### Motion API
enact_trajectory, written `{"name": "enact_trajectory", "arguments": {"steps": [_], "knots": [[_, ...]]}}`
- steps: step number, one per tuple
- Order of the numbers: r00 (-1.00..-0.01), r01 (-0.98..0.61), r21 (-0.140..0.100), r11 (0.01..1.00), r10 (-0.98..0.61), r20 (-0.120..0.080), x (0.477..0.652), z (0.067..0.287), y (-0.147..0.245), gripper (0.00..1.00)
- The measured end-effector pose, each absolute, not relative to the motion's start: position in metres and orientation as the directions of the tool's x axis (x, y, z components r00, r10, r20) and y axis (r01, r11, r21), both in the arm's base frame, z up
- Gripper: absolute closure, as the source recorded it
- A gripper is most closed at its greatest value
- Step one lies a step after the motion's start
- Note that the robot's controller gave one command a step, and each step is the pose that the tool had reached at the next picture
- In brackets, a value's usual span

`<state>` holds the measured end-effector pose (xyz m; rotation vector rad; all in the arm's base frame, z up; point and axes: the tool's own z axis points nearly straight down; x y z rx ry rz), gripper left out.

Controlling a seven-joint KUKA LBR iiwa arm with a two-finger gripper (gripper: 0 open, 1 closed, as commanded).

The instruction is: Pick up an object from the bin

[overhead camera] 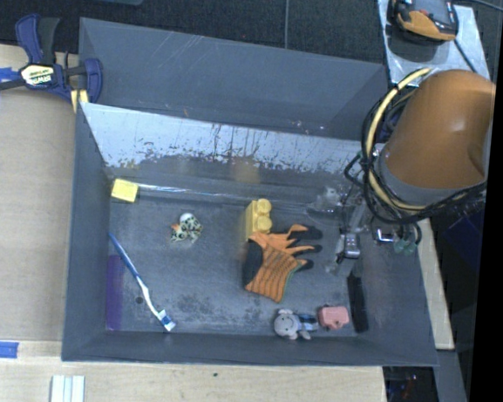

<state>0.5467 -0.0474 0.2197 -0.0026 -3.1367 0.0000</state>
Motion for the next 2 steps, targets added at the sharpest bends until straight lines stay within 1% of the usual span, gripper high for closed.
{"name": "enact_trajectory", "arguments": {"steps": [1, 2], "knots": [[-1.0, 0.001, -0.001, 1.0, 0.001, -0.004, 0.548, 0.225, -0.047, 0.0], [-0.996, -0.086, -0.002, 0.996, -0.086, -0.009, 0.559, 0.173, -0.048, 0.0]]}}
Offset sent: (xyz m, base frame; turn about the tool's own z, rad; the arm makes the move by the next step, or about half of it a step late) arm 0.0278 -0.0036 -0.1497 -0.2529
